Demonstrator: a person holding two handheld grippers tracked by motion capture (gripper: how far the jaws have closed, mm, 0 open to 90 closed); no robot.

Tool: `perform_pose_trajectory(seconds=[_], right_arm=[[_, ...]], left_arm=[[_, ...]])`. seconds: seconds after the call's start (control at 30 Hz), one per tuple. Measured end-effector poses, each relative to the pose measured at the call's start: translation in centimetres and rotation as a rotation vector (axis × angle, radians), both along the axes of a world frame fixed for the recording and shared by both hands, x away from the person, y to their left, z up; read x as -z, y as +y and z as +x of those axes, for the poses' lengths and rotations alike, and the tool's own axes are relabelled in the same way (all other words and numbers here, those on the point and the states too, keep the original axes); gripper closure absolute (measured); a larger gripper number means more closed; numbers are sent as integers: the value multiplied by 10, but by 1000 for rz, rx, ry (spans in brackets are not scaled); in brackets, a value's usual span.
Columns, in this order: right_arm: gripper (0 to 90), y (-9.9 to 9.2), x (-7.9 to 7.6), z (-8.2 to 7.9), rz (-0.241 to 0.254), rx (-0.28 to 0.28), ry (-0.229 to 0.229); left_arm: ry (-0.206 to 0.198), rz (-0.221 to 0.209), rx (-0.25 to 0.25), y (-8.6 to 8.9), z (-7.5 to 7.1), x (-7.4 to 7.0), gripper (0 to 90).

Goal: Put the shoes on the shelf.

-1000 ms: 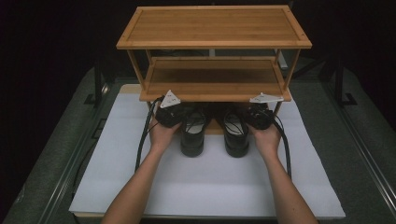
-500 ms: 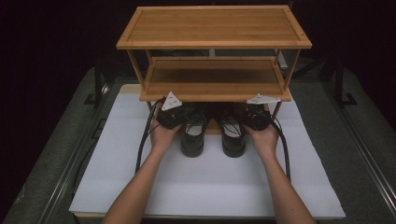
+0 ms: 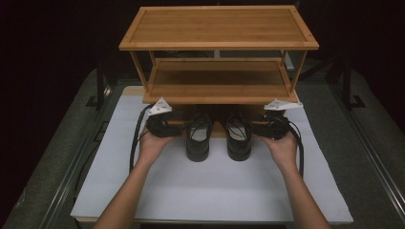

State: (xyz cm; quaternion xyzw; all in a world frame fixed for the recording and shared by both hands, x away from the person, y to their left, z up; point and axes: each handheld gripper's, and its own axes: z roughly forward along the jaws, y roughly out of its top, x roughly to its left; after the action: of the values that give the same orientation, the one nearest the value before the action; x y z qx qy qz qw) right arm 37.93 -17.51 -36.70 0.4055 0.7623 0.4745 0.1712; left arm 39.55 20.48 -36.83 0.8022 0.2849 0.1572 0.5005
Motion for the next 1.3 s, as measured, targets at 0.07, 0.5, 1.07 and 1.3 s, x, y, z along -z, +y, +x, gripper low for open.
perform_pose_trajectory(seconds=[0.07,0.5,1.07,1.3], right_arm=[[397,-5,1,-9,-10,1,0],[106,-27,39,-41,0,-89,75],[84,8,84,-27,-119,-179,134],[75,17,89,-22,-133,-163,137]], left_arm=[[12,14,6,7,-9,3,316],[101,136,64,10,-39,50,90],[113,269,121,-27,-24,85,21],[117,294,130,-36,-22,86,27]])
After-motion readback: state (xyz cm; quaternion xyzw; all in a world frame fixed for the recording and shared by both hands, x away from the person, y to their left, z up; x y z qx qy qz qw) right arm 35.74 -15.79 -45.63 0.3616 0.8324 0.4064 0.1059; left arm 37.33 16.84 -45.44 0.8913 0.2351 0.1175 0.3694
